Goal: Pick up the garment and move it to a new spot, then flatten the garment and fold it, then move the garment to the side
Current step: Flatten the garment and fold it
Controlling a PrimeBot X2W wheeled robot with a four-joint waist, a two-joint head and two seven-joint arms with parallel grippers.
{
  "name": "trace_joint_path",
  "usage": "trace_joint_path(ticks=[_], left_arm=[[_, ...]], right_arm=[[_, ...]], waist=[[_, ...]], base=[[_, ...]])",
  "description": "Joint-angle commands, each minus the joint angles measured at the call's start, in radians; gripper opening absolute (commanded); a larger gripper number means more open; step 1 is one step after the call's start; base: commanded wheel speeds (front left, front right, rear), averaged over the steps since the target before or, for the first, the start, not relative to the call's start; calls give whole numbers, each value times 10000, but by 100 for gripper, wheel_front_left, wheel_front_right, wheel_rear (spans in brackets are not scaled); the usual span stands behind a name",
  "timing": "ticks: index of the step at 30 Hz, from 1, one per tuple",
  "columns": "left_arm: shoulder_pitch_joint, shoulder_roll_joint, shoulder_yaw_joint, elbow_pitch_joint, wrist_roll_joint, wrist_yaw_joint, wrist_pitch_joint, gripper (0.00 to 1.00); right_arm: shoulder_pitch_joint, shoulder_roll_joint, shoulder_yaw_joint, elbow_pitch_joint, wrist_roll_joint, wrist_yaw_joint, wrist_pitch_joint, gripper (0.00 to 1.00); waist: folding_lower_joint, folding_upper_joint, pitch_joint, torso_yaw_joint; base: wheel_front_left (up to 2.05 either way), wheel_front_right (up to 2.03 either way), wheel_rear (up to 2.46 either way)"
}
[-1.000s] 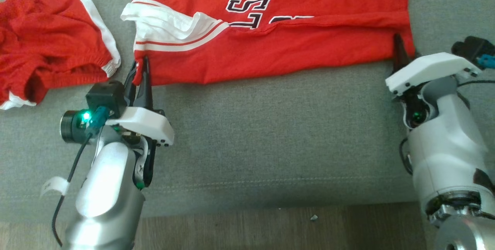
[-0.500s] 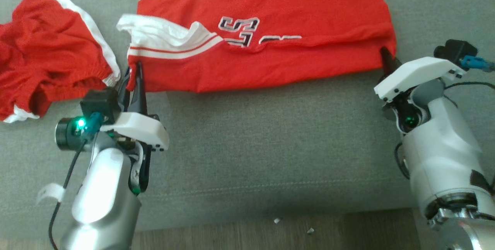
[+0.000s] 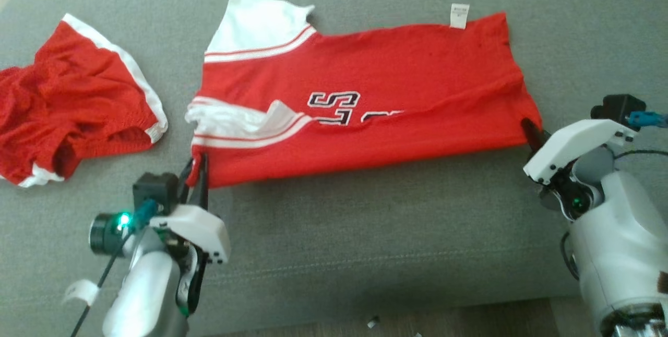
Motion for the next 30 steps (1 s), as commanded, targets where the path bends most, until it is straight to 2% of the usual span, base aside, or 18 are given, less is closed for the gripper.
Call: trace_joint_path(ticks=[1, 8, 14, 18, 19, 20, 21, 22, 23, 24, 30], left_arm=[[-90, 321, 286, -362, -105, -18, -2, 0], [461, 314, -3, -508, -105, -83, 84, 0], [889, 300, -346, -465, -92, -225, 353, 0], [1029, 355, -340, -421, -124, -94, 507, 0], [1042, 374, -334, -396, -117, -45, 527, 0], [1042, 374, -334, -396, -117, -45, 527, 0], [1056, 376, -329, -382, -131, -14, 546, 20], [1067, 378, -327, -371, -146, 10, 574, 40], [1081, 378, -332, -363, -172, 11, 627, 92], [1094, 379, -330, -361, -211, 4, 694, 100], [898, 515, -54, -893, -385, 128, 279, 100]], right_arm=[[95, -178, 249, -544, 184, 63, 88, 0], [1021, -379, 345, -1349, 412, 63, 541, 0], [1780, -478, 340, -1946, 147, 63, 896, 0], [2131, -370, 225, -2372, -10, 63, 1114, 0], [2194, -357, 160, -2461, -85, 63, 1142, 56], [2194, -357, 160, -2461, -85, 63, 1142, 56], [2251, -343, 85, -2543, -174, 63, 1166, 100], [2292, -335, 11, -2650, -297, 63, 1143, 100], [2313, -304, -102, -2776, -385, 63, 1085, 100], [2327, -268, -225, -2911, -477, 63, 1016, 100], [2392, 71, -758, -3987, -1034, 63, 469, 100]], waist=[[0, 0, -119, -44], [0, 0, -287, -115], [0, 0, -416, -216], [0, 0, -454, -297], [0, 0, -469, -313], [0, 0, -469, -313], [0, 0, -481, -325], [0, 0, -491, -335], [0, 0, -505, -343], [0, 0, -518, -348], [0, 0, -534, -351]], base=[[0, 0, 0], [0, 0, 0], [0, 0, 0], [0, 0, 0], [0, 0, 0], [0, 0, 0], [0, 0, 0], [0, 0, 0], [0, 0, 0], [0, 0, 0], [0, 0, 0]])
